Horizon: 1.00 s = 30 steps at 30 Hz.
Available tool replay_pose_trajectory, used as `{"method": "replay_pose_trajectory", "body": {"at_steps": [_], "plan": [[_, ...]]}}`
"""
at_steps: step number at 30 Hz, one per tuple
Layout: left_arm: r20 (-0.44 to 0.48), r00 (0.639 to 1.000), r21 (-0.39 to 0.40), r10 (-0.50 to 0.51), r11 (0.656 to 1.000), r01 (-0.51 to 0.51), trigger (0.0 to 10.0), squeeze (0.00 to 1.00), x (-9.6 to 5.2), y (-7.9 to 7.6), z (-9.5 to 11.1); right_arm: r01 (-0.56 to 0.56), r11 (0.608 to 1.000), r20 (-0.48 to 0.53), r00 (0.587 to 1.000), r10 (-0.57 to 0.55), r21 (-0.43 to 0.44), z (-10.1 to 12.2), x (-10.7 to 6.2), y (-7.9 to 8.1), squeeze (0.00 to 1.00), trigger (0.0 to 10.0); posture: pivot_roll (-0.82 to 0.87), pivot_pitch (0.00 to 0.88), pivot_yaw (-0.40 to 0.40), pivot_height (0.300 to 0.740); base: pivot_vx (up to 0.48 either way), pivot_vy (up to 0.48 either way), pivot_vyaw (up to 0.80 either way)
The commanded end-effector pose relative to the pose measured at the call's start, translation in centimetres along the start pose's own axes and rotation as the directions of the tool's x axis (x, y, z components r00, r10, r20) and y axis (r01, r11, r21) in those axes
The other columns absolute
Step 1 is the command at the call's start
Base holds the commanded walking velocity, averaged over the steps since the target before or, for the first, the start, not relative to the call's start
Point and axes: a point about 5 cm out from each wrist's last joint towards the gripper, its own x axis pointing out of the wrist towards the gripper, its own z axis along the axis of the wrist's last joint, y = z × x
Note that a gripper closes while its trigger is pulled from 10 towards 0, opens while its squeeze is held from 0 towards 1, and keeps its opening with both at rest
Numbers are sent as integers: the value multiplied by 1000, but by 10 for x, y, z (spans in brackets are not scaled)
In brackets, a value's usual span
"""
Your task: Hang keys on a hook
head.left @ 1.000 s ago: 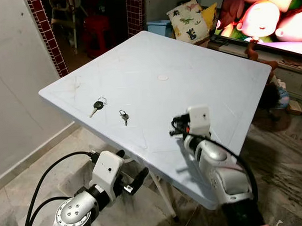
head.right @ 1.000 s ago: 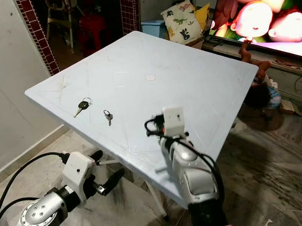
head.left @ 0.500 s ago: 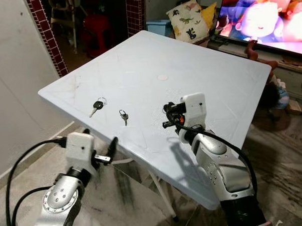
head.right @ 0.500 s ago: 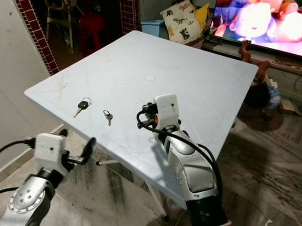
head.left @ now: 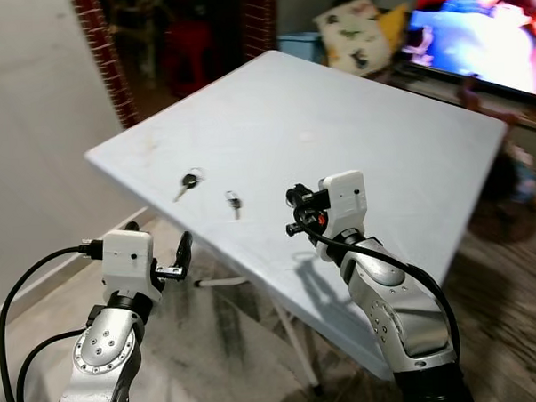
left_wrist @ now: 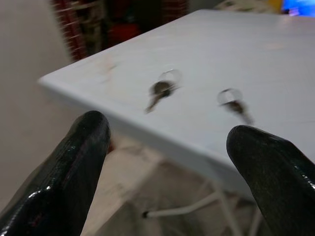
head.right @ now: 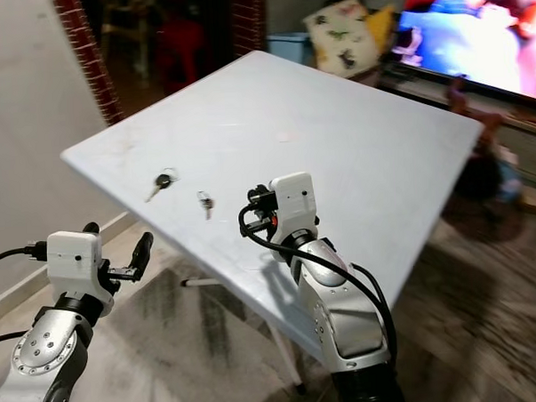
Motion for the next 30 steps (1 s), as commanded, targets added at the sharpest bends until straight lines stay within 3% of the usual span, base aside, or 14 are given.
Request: {"method": "replay_pose_trajectory", "body": {"at_steps": [1,14,30], "plan": [[-17,1000,6,11,1000,-11,10000,0,1,3,-2,0,1000,26,1000,0,-3,5,-1,4,0,10000,123,22,15,740,0,0,800],[-29,1000,13,0,1000,0,10000,0,3,0,-5,39,999,29,999,-39,1,2,1,-3,0,10000,126,12,32,740,0,426,62],[-28,1000,21,-1,1000,1,10000,0,8,2,-3,28,999,53,998,-29,19,8,8,4,0,10000,146,5,42,740,0,474,0]]}}
